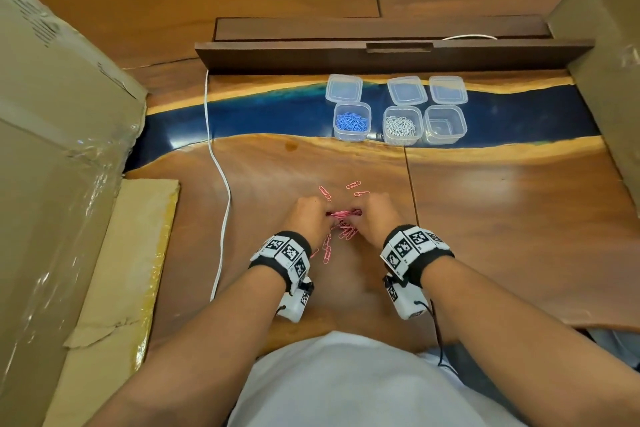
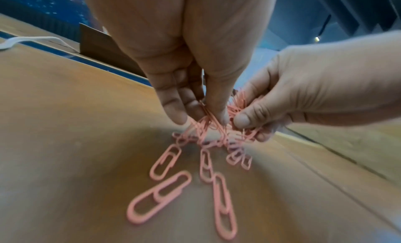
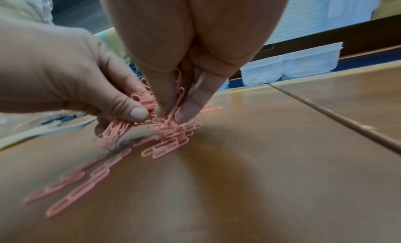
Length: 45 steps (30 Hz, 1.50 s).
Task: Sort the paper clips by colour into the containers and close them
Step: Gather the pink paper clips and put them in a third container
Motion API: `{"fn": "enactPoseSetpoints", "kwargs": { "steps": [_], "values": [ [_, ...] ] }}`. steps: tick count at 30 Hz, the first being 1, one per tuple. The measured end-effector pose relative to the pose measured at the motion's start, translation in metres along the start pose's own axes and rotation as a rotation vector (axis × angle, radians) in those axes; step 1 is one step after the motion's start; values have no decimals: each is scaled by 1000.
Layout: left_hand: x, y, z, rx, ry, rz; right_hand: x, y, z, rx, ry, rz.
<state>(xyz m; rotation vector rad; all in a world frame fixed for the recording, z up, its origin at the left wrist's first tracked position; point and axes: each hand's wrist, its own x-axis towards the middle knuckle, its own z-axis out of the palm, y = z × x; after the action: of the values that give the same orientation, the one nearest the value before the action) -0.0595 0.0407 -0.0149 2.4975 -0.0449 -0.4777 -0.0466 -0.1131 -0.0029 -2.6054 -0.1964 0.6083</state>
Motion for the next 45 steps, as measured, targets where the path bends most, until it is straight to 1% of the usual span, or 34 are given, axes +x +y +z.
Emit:
{"fn": "enactPoseSetpoints", "kwargs": {
  "steps": [2,5,10,13,15,18,20,21,23,25,26,28,30,32,33,34,36,39,42,45],
  "values": [
    [-1,1,-7,-90,6,-26,0,3,-3,113,25,15],
    [0,1,-17,-133,-7,-46,-1,13,-9,316,34,80],
    [-4,-1,-24,-273,-24,-166,-6,26,-24,571,-2,160],
    [-7,-1,-26,-395,-21,-252,-7,34,-33,735,-37,171],
    [-8,1,-30,-475,-6,-288,-7,40,-45,793,-58,168],
    [-7,6,-40,-606,10,-311,-4,51,-76,847,-86,154],
    [-5,12,-44,-687,18,-316,4,66,-102,899,-67,157],
    [-3,17,-46,-730,22,-315,10,74,-117,893,-31,162],
    [3,31,-47,-809,39,-308,27,95,-146,795,85,174],
    [12,50,-47,-870,38,-301,48,113,-171,619,198,179],
    [18,60,-47,-888,24,-289,60,121,-180,505,232,188],
    [32,84,-47,-899,-17,-236,81,130,-192,274,242,201],
    [51,111,-46,-910,-51,-181,98,135,-194,94,224,193],
    [73,139,-44,-920,-66,-152,107,138,-192,-11,194,187],
    [86,150,-41,-925,-57,-153,110,140,-190,-28,182,188],
    [99,161,-38,-930,-43,-162,112,143,-189,-22,171,190],
    [128,177,-30,-919,-11,-201,112,151,-191,33,195,175],
    [166,196,-19,-843,10,-246,102,165,-202,152,311,141],
    [196,210,-6,-681,47,-255,79,178,-208,393,389,186],
    [213,219,4,-494,100,-208,58,193,-202,552,368,202]
  ]
}}
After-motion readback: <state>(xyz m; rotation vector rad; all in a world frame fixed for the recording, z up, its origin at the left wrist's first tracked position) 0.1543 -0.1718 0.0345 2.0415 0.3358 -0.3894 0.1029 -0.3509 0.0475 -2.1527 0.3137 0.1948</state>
